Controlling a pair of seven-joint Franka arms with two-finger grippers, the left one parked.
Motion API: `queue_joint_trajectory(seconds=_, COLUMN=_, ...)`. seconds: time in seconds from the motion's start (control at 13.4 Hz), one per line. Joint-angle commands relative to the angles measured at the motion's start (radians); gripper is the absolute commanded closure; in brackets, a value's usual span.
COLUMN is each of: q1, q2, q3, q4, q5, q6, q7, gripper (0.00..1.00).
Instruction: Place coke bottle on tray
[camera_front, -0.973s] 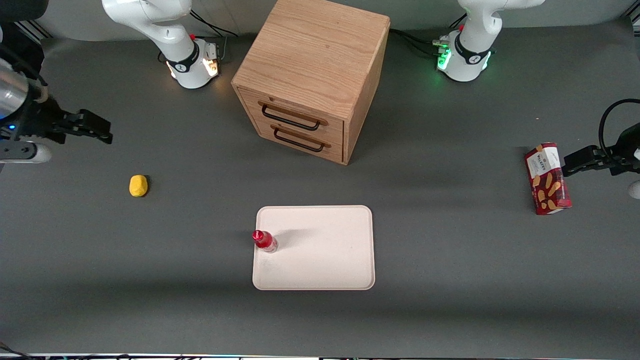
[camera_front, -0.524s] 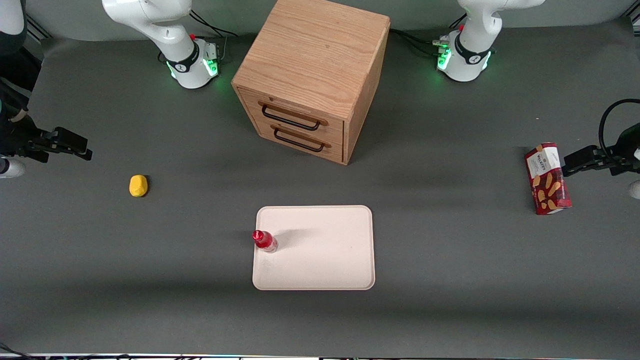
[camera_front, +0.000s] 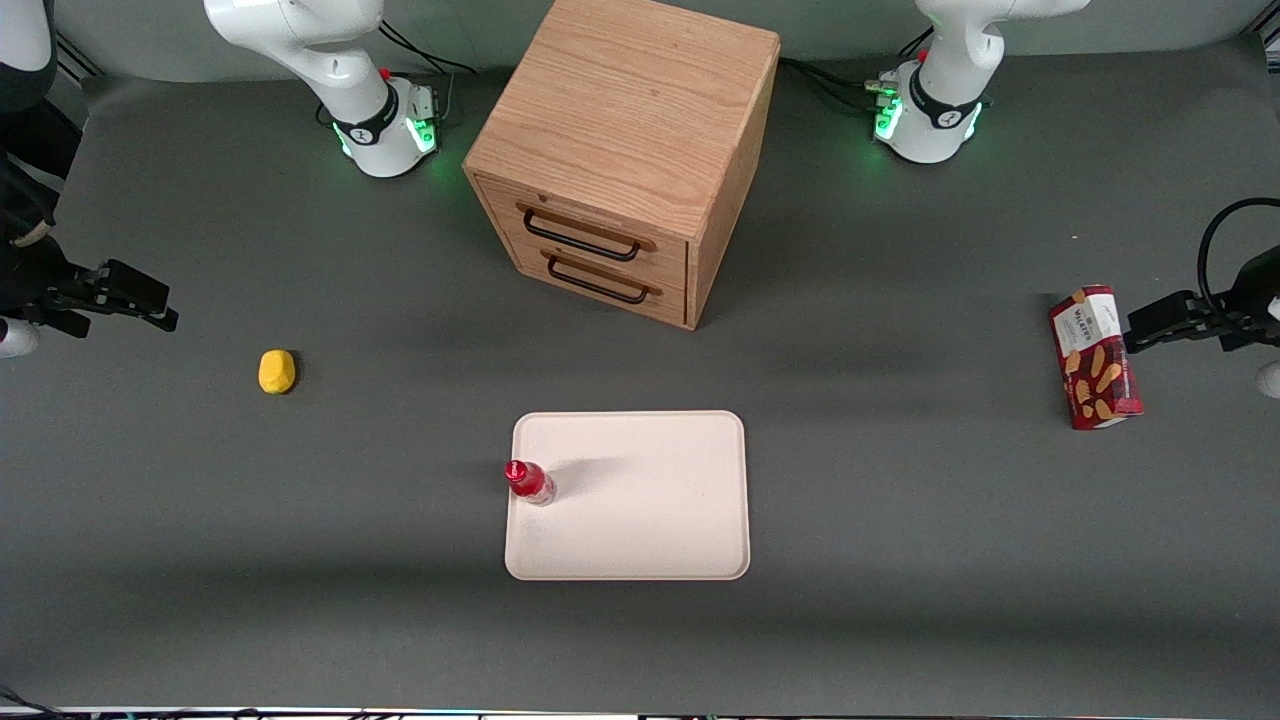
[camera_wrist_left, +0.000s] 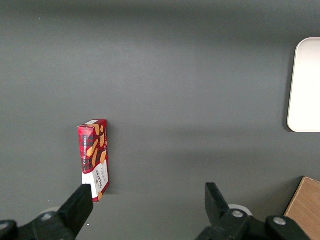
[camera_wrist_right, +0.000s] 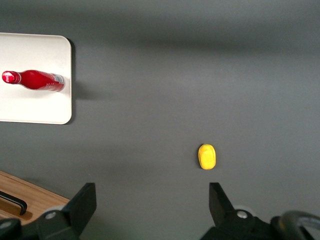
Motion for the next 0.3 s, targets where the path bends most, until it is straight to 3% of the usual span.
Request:
queue_joint_trajectory(seconds=0.0, q1=0.011, q2=-0.023, q3=-0.018, q4=-0.023, q5=0.020, q6=0.019, q7=-0.011, gripper=0.00)
queue_joint_trajectory(seconds=0.22, q1=0.011, q2=-0.023, q3=-0.026, q4=-0.024, q5=0.020, q6=0.018, q7=-0.017, gripper=0.00)
